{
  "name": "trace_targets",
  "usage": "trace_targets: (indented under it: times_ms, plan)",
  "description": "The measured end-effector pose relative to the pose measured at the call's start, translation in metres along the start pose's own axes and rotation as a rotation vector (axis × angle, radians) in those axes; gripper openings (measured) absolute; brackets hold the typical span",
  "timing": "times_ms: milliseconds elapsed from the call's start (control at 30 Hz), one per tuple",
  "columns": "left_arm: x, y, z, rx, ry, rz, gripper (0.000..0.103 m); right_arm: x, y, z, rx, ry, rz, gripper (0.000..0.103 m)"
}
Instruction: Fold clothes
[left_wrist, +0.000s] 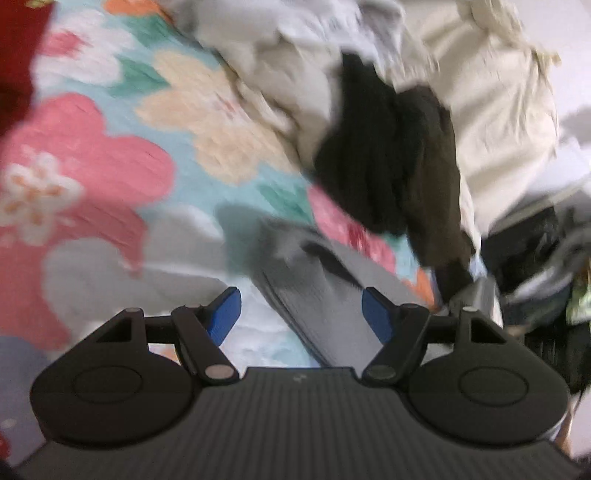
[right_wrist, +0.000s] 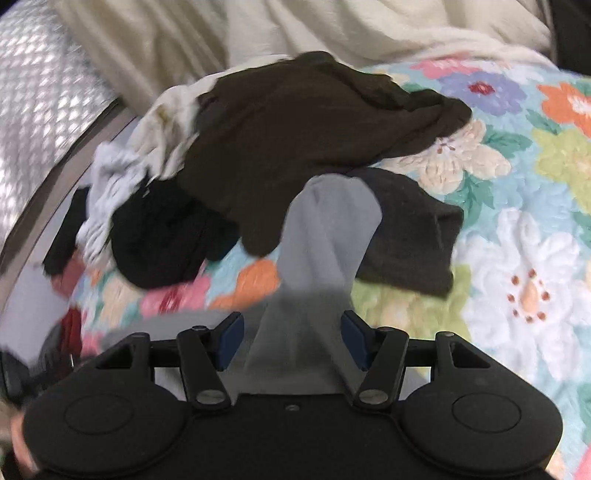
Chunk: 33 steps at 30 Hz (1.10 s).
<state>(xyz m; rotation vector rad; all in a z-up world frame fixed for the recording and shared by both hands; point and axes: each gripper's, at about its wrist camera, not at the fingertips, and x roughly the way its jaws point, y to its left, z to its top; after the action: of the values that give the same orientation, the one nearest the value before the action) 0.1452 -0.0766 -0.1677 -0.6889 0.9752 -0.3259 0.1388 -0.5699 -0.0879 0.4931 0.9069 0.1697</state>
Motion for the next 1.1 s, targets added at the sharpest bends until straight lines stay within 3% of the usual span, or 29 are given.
trace_targets:
  times_ms: [67, 133, 200, 233, 267, 300, 333, 367, 400, 533, 600, 733, 833, 933, 1000, 1067, 1100]
  plan:
    - [0.019, -0.004, 0.004, 0.018, -0.011, 0.0, 0.09, 0.018, -0.007, 0.015, 0.086, 0.003, -0.018, 0.065]
    - [0.037, -0.013, 0.014, 0.066, -0.041, 0.012, 0.093, 0.035, -0.012, 0.026, 0.158, -0.001, -0.027, 0.066]
    - [0.048, -0.025, 0.021, 0.095, -0.057, 0.038, 0.093, 0.052, -0.009, 0.034, 0.153, 0.012, -0.073, 0.068]
    - [0.051, -0.03, 0.02, 0.119, -0.058, 0.045, 0.089, 0.059, -0.003, 0.034, 0.1, 0.01, -0.115, 0.068]
    - [0.052, -0.036, 0.016, 0.168, -0.06, 0.063, 0.065, 0.066, 0.003, 0.034, 0.047, 0.007, -0.158, 0.067]
    - [0.053, -0.042, 0.011, 0.225, -0.058, 0.096, 0.048, 0.072, 0.009, 0.034, -0.006, 0.005, -0.2, 0.048]
    - [0.052, -0.045, 0.009, 0.251, -0.056, 0.113, 0.021, 0.069, 0.018, 0.028, -0.067, -0.014, -0.21, 0.029]
    - [0.05, -0.046, 0.008, 0.25, -0.06, 0.109, 0.011, 0.066, 0.026, 0.023, -0.127, -0.033, -0.221, 0.017]
    - [0.048, -0.047, 0.007, 0.25, -0.063, 0.105, 0.009, 0.063, 0.035, 0.018, -0.188, -0.051, -0.23, 0.016]
    - [0.024, -0.048, 0.018, 0.197, -0.109, 0.088, 0.008, -0.005, 0.059, -0.018, -0.308, -0.261, -0.135, 0.016]
    - [0.006, -0.052, 0.022, 0.214, -0.144, 0.074, 0.007, -0.048, 0.071, -0.044, -0.39, -0.288, -0.055, 0.016]
    - [-0.019, -0.062, 0.017, 0.245, -0.159, 0.058, 0.007, -0.12, 0.076, -0.097, -0.473, -0.259, -0.013, 0.016]
    - [0.002, -0.067, -0.002, 0.288, -0.035, 0.09, 0.009, -0.142, 0.061, -0.128, -0.476, -0.196, -0.064, 0.016]
    - [0.022, -0.056, -0.014, 0.203, 0.062, 0.061, 0.013, -0.15, 0.048, -0.147, -0.469, -0.187, -0.152, 0.016]
    - [0.021, -0.057, -0.017, 0.202, 0.065, 0.054, 0.025, -0.152, 0.043, -0.143, -0.452, -0.207, -0.162, 0.015]
    - [0.018, -0.059, -0.019, 0.216, 0.056, 0.048, 0.06, -0.154, 0.038, -0.14, -0.434, -0.226, -0.172, 0.015]
    - [0.019, -0.058, -0.02, 0.213, 0.059, 0.031, 0.071, -0.155, 0.035, -0.138, -0.425, -0.236, -0.177, 0.015]
